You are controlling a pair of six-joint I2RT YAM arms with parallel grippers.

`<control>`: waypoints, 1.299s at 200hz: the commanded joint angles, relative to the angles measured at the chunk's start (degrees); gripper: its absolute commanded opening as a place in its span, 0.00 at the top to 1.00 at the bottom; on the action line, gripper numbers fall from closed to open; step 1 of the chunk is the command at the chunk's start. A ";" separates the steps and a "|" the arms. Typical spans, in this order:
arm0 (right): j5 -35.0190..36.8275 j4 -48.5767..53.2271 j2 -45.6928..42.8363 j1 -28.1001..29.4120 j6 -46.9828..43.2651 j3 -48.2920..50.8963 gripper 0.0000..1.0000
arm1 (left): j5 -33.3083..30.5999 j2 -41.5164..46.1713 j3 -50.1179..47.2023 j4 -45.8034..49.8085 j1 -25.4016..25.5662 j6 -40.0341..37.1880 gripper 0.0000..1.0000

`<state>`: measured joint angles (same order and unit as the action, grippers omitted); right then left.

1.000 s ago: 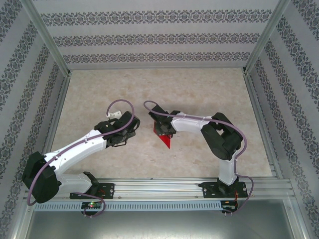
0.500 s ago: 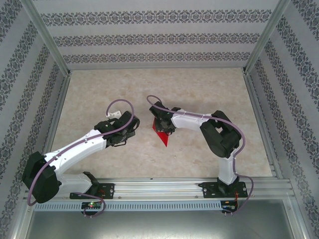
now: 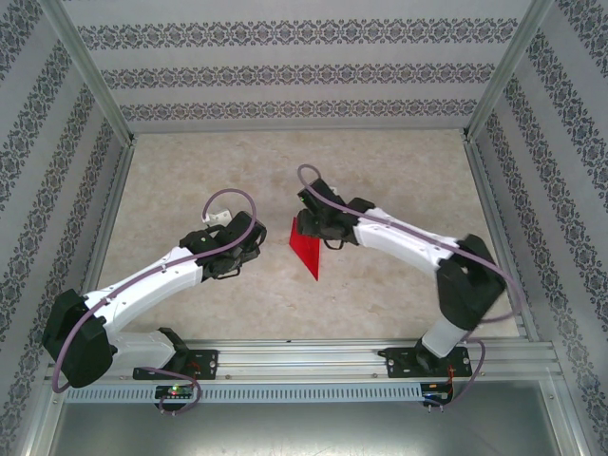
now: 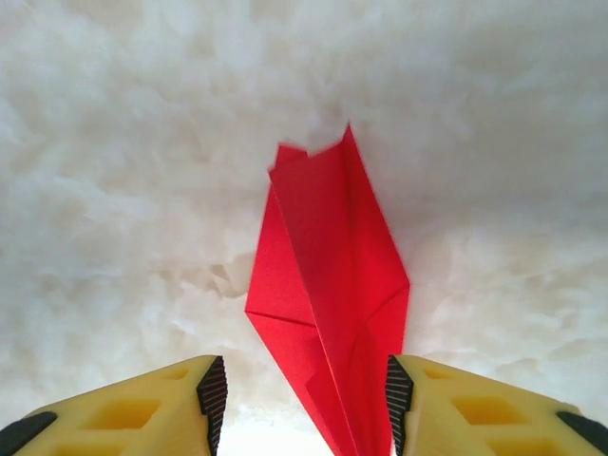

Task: Fold a paper plane with a square sheet of paper (pick it up from the middle)
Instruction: Move a paper plane to the center of the table, then reset both arms

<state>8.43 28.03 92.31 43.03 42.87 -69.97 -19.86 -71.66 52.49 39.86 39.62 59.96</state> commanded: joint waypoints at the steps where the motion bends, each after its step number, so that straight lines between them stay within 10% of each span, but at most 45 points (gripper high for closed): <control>1: 8.24 0.33 -8.20 1.08 -4.16 4.49 0.47 | -3.18 -0.26 2.13 1.46 -0.94 -2.28 0.33; 74: 33.50 -16.96 -38.01 -6.55 -22.40 30.23 0.22 | -11.84 4.32 0.26 2.63 -1.21 -5.14 0.14; 150: 18.96 -24.73 -30.72 -27.21 -31.96 36.86 0.17 | -22.15 11.55 -5.13 -3.96 -1.29 -14.45 0.00; 260: 2.55 -73.63 -10.99 -34.50 -47.36 47.06 0.16 | -35.99 19.60 -10.86 -6.07 -2.29 -23.29 0.00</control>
<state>18.11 -31.64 80.05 11.27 -2.59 -25.06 -49.67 -53.49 42.17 35.79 38.81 40.45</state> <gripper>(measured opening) 0.835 0.999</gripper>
